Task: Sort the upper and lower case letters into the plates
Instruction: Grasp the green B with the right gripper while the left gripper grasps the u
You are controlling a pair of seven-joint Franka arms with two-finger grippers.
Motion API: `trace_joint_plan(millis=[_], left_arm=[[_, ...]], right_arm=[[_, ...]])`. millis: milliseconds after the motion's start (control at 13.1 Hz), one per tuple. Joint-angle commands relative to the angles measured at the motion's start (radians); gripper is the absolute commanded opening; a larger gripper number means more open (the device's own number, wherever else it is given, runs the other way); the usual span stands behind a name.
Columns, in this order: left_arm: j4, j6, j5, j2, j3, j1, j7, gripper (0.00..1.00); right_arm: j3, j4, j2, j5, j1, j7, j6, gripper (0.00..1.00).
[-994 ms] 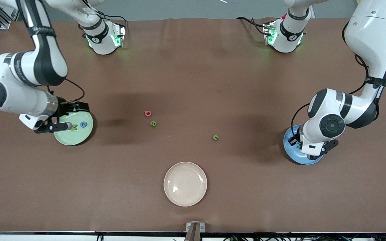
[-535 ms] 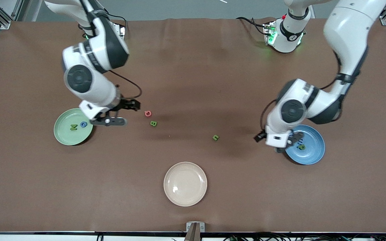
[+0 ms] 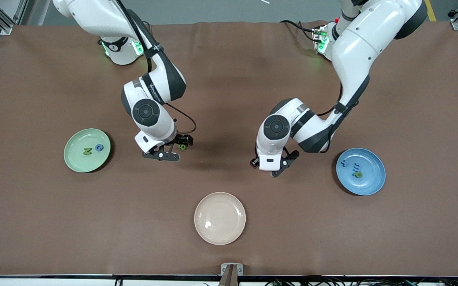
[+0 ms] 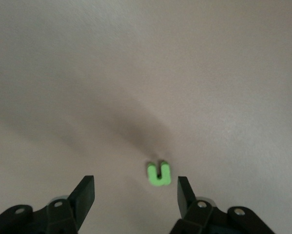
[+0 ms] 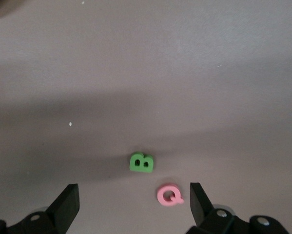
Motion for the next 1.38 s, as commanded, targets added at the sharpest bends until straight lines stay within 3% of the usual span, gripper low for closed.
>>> trace_joint_plan(millis=[0,459,535,688,918,1147,1300], left_arm=[[0.044,0.045,0.010,0.040,0.083,-0.083,-0.038,0.67],[0.066,0.070,0.011,0.088,0.096,-0.114,-0.060,0.54],[0.064,0.073,0.011,0.088,0.096,-0.114,-0.060,0.46],[0.064,0.075,0.020,0.087,0.096,-0.110,-0.042,0.04],[0.055,0.062,0.027,0.044,0.096,-0.065,-0.003,0.01],[0.032,-0.015,0.027,-0.045,0.088,0.021,0.104,0.01],[-0.047,-0.057,0.027,-0.132,0.085,0.086,0.205,0.01]], right_arm=[[-0.010,-0.061,0.014,-0.005,0.044,0.091,0.093,1.00],[-0.008,-0.085,0.072,-0.005,0.047,0.129,0.142,0.97],[-0.008,-0.088,0.095,-0.005,0.055,0.145,0.178,0.97],[-0.008,-0.087,0.122,-0.005,0.063,0.157,0.223,0.94],[-0.008,-0.085,0.128,-0.005,0.053,0.157,0.232,0.84],[-0.008,-0.087,0.128,-0.005,0.061,0.157,0.223,0.67],[-0.008,-0.087,0.128,-0.005,0.060,0.157,0.223,0.51]])
